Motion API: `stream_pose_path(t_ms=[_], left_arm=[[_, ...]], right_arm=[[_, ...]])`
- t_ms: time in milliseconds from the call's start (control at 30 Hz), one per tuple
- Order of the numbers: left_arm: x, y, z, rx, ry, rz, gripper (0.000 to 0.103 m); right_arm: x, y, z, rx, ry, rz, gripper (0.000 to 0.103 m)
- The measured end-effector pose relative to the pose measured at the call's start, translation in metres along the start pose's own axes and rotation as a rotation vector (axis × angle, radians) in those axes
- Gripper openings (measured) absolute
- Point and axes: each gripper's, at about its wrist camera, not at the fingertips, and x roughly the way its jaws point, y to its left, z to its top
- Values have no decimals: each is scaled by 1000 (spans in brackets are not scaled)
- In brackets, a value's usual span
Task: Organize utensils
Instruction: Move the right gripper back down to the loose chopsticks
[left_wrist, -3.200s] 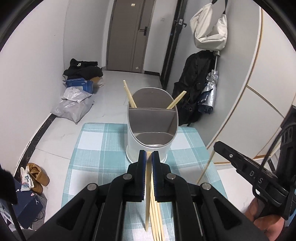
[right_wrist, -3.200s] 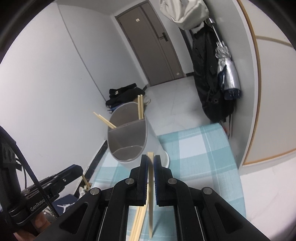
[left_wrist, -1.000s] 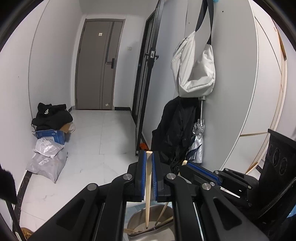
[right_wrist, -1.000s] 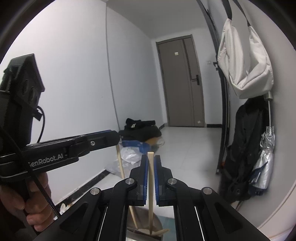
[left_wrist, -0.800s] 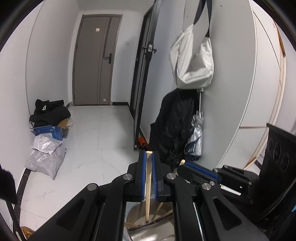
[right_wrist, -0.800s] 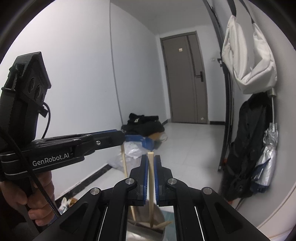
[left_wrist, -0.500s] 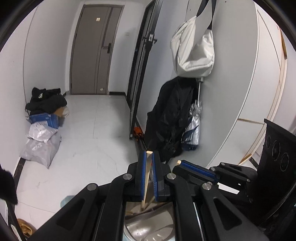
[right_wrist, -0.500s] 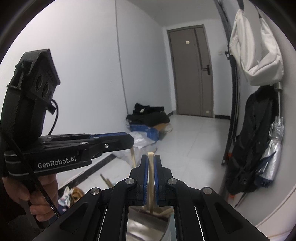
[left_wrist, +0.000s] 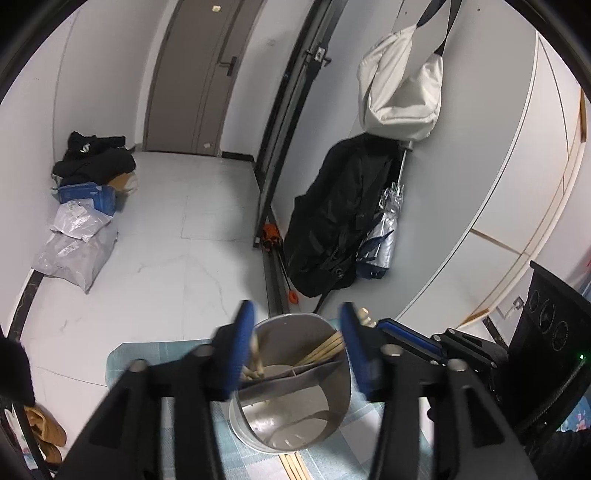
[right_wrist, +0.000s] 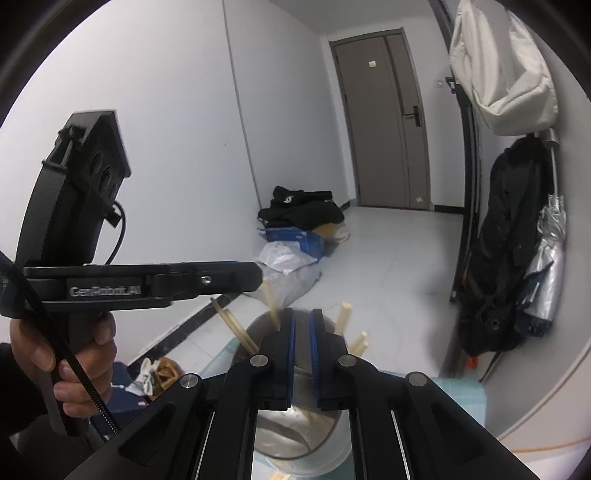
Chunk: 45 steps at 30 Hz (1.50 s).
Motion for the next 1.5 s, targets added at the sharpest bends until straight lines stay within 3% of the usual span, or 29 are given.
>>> stream_pose_path(t_ms=[100,233,300,500,567,900,1100,1300,1500], left_arm=[[-10,-4,-1,-11,-25,23,53],[-27,-11,-6,-23,-64,86,67],[-34,-13,-9,-32,-84,117,71],[-56,-15,-23,-99,-175,316,86],[-60,-17,-28,-116,-186,344,87],[-87,-36,-53,-108,-229,389,96],[-93,-43,-71,-96,-234,389,96],[-91,-48,-88,-80,-233,396,96],[-83,-48,-103,-74,-218,400,96]], right_arm=[[-10,3,1,1,-6,-8,12],[-32,7,0,12,-33,-19,25],[-45,9,-3,20,-53,-41,26],[-79,13,-14,48,-91,-88,37],[-87,14,-17,58,-94,-97,43],[-125,23,-36,96,-152,-136,71],[-131,26,-50,107,-142,-144,71],[-134,30,-63,99,-128,-153,82],[-133,32,-77,85,-97,-166,83]])
